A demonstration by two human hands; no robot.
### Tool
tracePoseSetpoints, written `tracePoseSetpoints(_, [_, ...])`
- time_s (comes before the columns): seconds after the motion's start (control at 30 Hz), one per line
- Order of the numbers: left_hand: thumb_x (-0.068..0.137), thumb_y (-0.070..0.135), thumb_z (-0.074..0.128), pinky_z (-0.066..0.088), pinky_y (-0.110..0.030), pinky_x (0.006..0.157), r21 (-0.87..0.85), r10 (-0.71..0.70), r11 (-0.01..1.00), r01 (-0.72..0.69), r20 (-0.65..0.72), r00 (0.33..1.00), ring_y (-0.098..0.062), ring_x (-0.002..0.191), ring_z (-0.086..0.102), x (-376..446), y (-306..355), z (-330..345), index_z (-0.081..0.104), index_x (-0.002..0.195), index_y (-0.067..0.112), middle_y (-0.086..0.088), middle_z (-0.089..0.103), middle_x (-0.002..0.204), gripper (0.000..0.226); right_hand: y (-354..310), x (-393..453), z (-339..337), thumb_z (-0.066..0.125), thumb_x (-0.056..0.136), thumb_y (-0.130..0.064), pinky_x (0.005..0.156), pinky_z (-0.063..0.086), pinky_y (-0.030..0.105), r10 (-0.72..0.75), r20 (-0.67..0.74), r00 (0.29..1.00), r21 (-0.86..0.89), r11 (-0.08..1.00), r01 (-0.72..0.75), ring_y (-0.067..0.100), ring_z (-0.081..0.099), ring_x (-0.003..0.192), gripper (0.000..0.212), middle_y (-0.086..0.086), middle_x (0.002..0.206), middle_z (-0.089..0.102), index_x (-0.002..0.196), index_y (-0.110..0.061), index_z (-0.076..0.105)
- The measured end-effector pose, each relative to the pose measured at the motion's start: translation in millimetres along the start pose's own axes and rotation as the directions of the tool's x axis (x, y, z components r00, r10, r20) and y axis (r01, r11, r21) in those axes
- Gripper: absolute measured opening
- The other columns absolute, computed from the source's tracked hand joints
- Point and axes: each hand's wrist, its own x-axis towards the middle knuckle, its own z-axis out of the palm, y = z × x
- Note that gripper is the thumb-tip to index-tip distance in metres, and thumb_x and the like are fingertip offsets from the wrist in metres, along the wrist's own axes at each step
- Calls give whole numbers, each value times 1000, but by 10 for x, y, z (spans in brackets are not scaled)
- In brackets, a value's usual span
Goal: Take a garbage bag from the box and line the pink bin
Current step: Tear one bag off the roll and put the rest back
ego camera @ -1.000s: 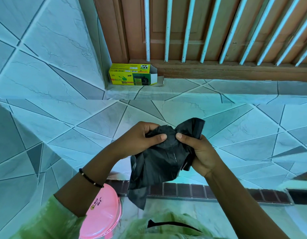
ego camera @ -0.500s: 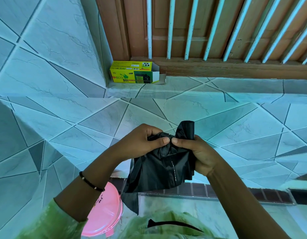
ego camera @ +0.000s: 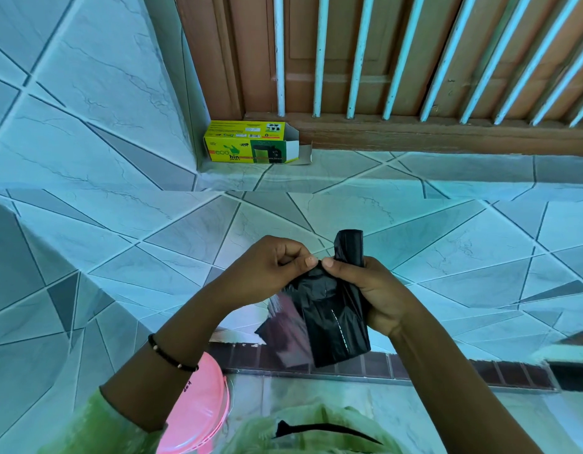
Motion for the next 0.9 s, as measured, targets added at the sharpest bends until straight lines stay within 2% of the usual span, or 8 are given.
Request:
tracePoseSetpoints(0.1, [90, 27, 58, 35, -12, 50, 5, -10, 1000, 10, -19, 1000, -4, 51, 47, -6, 14, 5, 66, 71, 20, -2, 60, 60, 22, -4, 14, 7, 70, 71, -11, 66, 57, 30, -5, -1, 1000, 27, 1000, 5, 22, 66, 67, 13, 12, 75, 68, 79, -3, 66])
tracePoseSetpoints(0.2, [87, 31, 61, 40, -18, 56, 3, -32, 999, 32, -41, 999, -7, 58, 55, -7, -12, -10, 69, 76, 11, -14, 70, 70, 24, -10, 24, 15, 71, 66, -4, 62, 56, 27, -22, -16, 1000, 39, 999, 23, 20, 64, 62, 12, 10, 69, 66, 75, -4, 63])
tracePoseSetpoints(0.3, [85, 32, 63, 37, -23, 57, 7, -25, 1000, 26, -33, 999, -12, 60, 54, -12, -32, -21, 68, 76, 9, -21, 68, 73, 25, -18, 19, 24, 69, 65, -5, 62, 57, 27, -24, -17, 1000, 34, 999, 24, 20, 65, 62, 15, 10, 69, 67, 79, -2, 64])
tracePoseSetpoints(0.5, [83, 24, 66, 44, -15, 60, -13, 0, 1000, 0, -10, 1000, -5, 62, 59, -38, 30, -46, 71, 78, 10, -5, 70, 69, 15, -30, -10, 36, 70, 69, -16, 66, 57, 29, 43, 9, 999, -25, 999, -43, 24, 68, 70, 15, 13, 77, 71, 78, -4, 71])
tracePoseSetpoints(0.57, [81, 20, 68, 44, -10, 61, -20, -1, 1000, 1, -7, 1000, 1, 61, 60, -39, 48, -48, 72, 76, 14, 8, 70, 65, 9, -25, -11, 57, 70, 69, -12, 60, 55, 27, 6, -11, 1000, -36, 999, -6, 21, 65, 64, 6, 9, 69, 67, 71, -7, 67])
tracePoseSetpoints(0.67, [80, 21, 69, 43, -7, 60, -11, -5, 1000, 5, -56, 998, 4, 58, 59, -53, 62, -42, 73, 75, 15, 15, 68, 61, 9, -15, -13, 62, 69, 74, -1, 58, 53, 25, -84, -86, 993, -62, 995, 79, 17, 62, 60, 12, 5, 65, 62, 71, -9, 60])
tracePoseSetpoints(0.8, [83, 27, 66, 43, -10, 55, -39, -41, 999, 36, -134, 990, 0, 54, 59, -76, 83, -4, 73, 73, 16, 9, 68, 58, 16, -20, -52, 73, 71, 71, -1, 57, 54, 27, -152, -129, 980, -61, 987, 146, 19, 63, 58, 12, 5, 62, 63, 69, -7, 60])
tracePoseSetpoints(0.9, [84, 25, 65, 40, -13, 52, -157, -81, 986, 57, -154, 985, -7, 51, 53, -80, 101, 42, 72, 69, 12, 0, 64, 56, 21, -34, -72, 101, 72, 62, -7, 57, 55, 28, -135, -131, 982, 23, 990, 140, 21, 64, 57, 14, 8, 62, 64, 69, -4, 60])
